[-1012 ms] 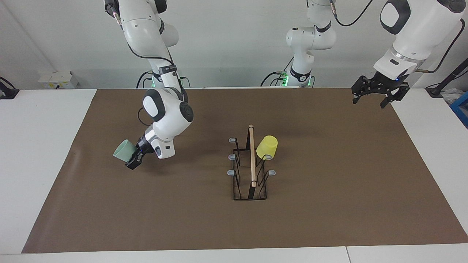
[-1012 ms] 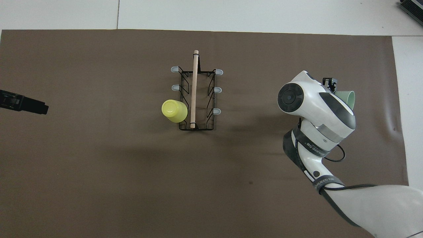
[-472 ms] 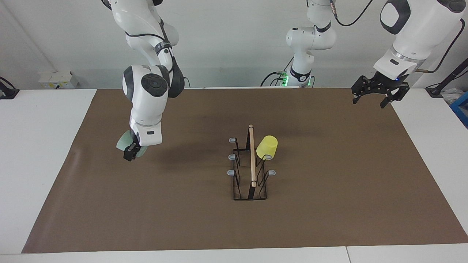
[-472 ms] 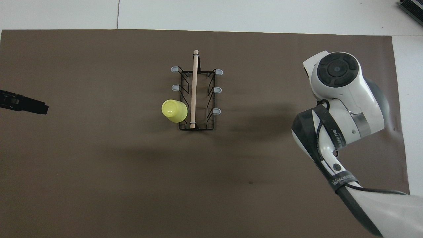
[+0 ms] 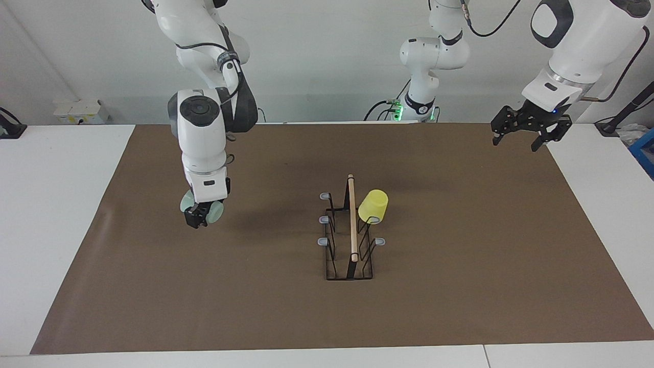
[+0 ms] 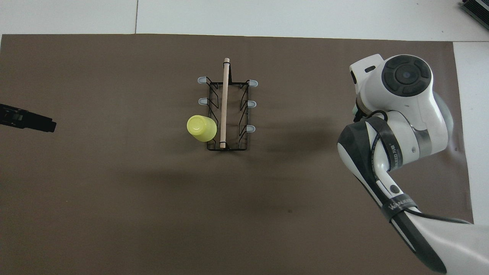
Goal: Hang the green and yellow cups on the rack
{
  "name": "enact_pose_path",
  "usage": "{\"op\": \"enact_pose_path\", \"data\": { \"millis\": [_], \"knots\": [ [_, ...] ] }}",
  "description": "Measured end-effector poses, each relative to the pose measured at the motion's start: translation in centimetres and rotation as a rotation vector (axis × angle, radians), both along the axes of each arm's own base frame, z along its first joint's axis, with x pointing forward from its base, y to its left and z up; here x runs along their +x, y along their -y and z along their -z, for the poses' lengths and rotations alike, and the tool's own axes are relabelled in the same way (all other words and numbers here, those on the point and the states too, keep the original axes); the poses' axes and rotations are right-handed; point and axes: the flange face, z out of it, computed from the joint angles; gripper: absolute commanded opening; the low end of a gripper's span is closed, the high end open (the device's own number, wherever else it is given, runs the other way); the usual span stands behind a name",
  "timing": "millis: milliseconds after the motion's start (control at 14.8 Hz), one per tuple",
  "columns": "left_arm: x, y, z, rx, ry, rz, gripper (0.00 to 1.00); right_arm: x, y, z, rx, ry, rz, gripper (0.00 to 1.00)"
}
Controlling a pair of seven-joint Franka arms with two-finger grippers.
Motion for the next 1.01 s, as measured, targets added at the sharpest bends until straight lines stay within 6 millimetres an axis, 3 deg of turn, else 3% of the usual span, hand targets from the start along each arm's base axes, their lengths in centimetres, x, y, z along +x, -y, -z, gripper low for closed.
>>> {"op": "enact_pose_path", "data": {
  "millis": [405, 1012],
  "knots": [
    [0.0, 0.0, 0.0, 0.000, 0.000, 0.000, 1.00, 0.0, -1.2, -3.7, 0.262, 0.073, 0.041, 0.45],
    [0.0, 0.0, 0.0, 0.000, 0.000, 0.000, 1.00, 0.6, -2.5, -5.1, 0.617, 0.149, 0.073, 0.43]
  ]
}}
